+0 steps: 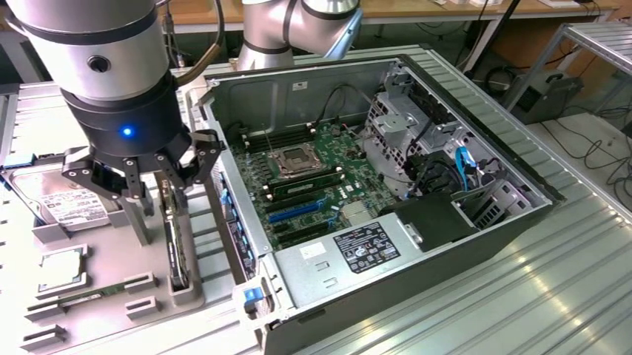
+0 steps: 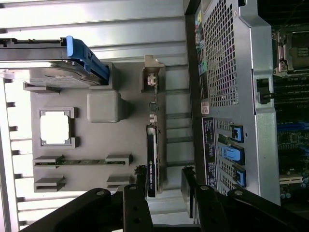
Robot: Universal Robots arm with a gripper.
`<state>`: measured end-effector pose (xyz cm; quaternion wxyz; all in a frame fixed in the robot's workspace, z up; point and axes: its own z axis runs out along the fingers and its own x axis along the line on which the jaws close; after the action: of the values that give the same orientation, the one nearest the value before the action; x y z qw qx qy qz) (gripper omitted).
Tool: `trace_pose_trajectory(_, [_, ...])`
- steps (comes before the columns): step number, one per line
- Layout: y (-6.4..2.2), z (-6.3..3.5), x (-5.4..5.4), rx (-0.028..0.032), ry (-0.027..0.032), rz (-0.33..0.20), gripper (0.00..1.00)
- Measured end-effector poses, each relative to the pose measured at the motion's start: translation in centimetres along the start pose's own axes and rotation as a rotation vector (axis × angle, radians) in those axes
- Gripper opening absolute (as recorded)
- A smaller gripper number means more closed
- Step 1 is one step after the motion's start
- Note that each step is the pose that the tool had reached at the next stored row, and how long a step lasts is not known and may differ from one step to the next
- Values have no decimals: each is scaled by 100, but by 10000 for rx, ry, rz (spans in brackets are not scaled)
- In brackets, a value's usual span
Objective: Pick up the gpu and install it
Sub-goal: 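Pick up the gpu and move the gpu toward the slot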
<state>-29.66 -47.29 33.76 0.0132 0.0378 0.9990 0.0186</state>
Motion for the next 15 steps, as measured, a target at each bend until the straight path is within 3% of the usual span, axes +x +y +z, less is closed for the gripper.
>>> trace_pose_trajectory(15, [-6, 31, 58, 0, 1, 0, 42])
